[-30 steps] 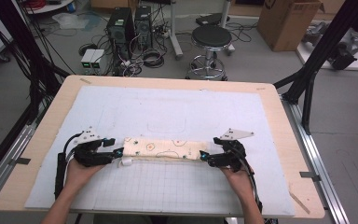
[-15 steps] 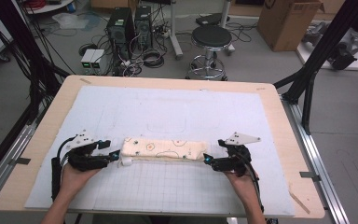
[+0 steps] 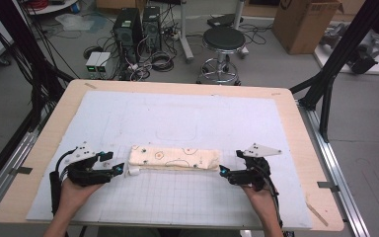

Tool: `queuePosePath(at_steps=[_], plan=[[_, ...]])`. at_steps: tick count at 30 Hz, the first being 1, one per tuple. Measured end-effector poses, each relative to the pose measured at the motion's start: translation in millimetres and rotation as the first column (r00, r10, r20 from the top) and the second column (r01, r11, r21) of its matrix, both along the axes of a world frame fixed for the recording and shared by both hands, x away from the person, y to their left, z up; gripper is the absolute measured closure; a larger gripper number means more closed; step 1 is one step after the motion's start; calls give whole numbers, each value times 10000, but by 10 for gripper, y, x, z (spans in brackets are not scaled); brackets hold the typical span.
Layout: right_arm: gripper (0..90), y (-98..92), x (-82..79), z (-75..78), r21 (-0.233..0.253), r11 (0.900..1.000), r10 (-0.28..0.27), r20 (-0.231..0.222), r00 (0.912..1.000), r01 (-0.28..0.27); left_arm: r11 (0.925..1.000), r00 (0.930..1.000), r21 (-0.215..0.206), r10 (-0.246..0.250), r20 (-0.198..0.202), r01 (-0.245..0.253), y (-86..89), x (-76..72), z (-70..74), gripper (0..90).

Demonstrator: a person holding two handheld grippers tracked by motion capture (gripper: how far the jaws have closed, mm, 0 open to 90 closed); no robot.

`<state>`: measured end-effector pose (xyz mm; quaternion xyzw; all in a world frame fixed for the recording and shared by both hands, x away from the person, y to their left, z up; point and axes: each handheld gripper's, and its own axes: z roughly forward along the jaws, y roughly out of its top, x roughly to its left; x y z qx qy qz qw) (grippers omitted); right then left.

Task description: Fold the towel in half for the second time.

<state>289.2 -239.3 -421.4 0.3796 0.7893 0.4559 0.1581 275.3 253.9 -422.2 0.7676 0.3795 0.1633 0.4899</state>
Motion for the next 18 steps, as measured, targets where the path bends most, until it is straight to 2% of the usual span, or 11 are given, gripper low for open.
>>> queuePosePath(at_steps=[11, 18], plan=[[125, -112, -104, -14, 7, 9998, -212, 49, 9998, 212, 9998, 9999, -170, 138, -39, -139, 77, -118, -4, 330], [124, -194, -223, -8, -64, 9993, -354, 146, 9993, 355, 9998, 9999, -86, 166, -41, -166, 90, -165, -8, 320]])
